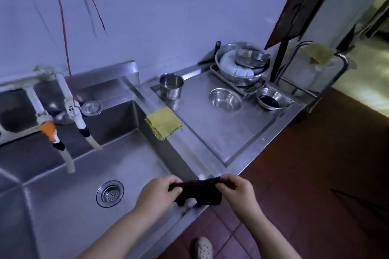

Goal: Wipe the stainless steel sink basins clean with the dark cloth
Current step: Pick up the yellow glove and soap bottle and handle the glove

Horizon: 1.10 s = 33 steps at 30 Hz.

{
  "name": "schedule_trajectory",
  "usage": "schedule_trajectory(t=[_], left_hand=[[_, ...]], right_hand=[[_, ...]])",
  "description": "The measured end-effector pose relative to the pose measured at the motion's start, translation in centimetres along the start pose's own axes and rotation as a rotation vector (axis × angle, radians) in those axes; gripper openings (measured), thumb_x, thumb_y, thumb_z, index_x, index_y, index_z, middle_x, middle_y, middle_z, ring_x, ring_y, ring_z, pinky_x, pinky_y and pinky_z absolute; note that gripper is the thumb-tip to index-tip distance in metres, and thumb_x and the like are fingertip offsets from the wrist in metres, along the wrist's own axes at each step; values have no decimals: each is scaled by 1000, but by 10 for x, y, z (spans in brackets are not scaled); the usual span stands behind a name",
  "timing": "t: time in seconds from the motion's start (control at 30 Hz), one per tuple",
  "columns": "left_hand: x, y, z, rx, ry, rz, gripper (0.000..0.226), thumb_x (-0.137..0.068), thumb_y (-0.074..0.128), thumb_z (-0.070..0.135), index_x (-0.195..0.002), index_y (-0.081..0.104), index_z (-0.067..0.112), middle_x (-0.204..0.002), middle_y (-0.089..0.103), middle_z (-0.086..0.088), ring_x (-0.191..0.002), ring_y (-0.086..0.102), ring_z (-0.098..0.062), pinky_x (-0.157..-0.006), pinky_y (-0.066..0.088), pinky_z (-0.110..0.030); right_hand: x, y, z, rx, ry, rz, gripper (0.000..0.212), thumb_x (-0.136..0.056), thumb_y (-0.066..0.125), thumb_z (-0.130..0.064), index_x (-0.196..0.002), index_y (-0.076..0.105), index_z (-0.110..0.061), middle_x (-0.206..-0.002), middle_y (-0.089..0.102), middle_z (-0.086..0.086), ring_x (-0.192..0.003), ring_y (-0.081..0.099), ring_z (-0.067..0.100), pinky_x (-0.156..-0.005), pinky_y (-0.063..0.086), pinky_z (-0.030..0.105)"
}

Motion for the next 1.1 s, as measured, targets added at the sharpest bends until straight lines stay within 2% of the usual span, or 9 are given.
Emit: schedule_trajectory(t=[0.17, 0.27, 0.47, 0.63, 0.7, 0.77, 0.87, 1.0, 1.1], left_hand=[[-52, 24, 24, 27, -106, 30, 20, -86, 60, 30, -71, 56, 43, -65, 59, 16, -61, 52, 6, -51, 35, -11], [-78, 36, 34, 109, -170, 34, 25, -85, 60, 29, -64, 54, 41, -62, 60, 16, -60, 54, 7, -51, 35, -12], [-118, 66, 23, 261, -386, 123, 23, -89, 58, 23, -67, 55, 32, -67, 58, 11, -66, 56, -4, -59, 39, -21], [-140, 79, 3, 252, -506, 180, 18, -90, 55, 17, -78, 54, 30, -77, 59, 10, -75, 56, -9, -60, 38, -19], [-143, 79, 0, 288, -522, 222, 13, -90, 56, 16, -89, 59, 29, -87, 61, 12, -84, 58, -8, -70, 42, -21], [-143, 76, -4, 302, -547, 289, 18, -90, 55, 16, -105, 63, 23, -99, 61, 10, -94, 58, -9, -82, 44, -23], [-134, 67, -9, 298, -569, 325, 23, -89, 54, 17, -110, 63, 20, -106, 63, 7, -97, 59, -11, -83, 45, -23], [-105, 52, -19, 224, -614, 357, 18, -89, 56, 23, -105, 66, 24, -105, 68, 7, -94, 60, -10, -81, 45, -21], [-75, 39, -27, 142, -658, 416, 21, -90, 54, 28, -109, 64, 29, -109, 66, 9, -98, 60, -10, -81, 43, -20]], right_hand=[[-90, -26, 11, 67, -9, -234, 21, -79, 69, -3, -72, 69, -23, -66, 64, -4, -57, 55, 0, -57, 41, 13], [-138, -38, 16, 109, -9, -352, 14, -80, 69, -8, -72, 69, -20, -67, 66, -5, -60, 58, 2, -59, 46, 14], [-209, -14, 24, 279, -53, -552, 24, -82, 69, -15, -65, 59, -28, -50, 57, -15, -46, 52, -3, -48, 40, 13], [-238, 15, 35, 438, -111, -582, 19, -83, 65, -20, -71, 56, -31, -68, 59, -15, -69, 57, 5, -52, 37, 6], [-244, 18, 36, 437, -107, -572, 13, -85, 60, -16, -82, 62, -29, -77, 61, -13, -75, 57, 6, -55, 37, 5], [-249, 20, 34, 438, -118, -540, 20, -87, 56, -11, -99, 66, -23, -90, 64, -8, -81, 57, 8, -62, 39, 10], [-255, 26, 26, 485, -188, -553, 25, -89, 52, -10, -107, 67, -20, -103, 66, -5, -88, 57, 9, -73, 42, 18], [-244, 59, 4, 619, -387, -718, 23, -90, 52, -15, -106, 67, -23, -105, 65, -9, -88, 57, 6, -72, 43, 15], [-220, 90, -14, 732, -530, -858, 21, -91, 51, -20, -105, 67, -21, -108, 66, -5, -96, 60, 12, -77, 47, 21]])
Point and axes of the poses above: each hand's wrist, its own x-axis away from the middle knuckle, its own y-axis out of the palm, z = x × y, the point moved 1 cm from there along -x, towards the middle knuckle
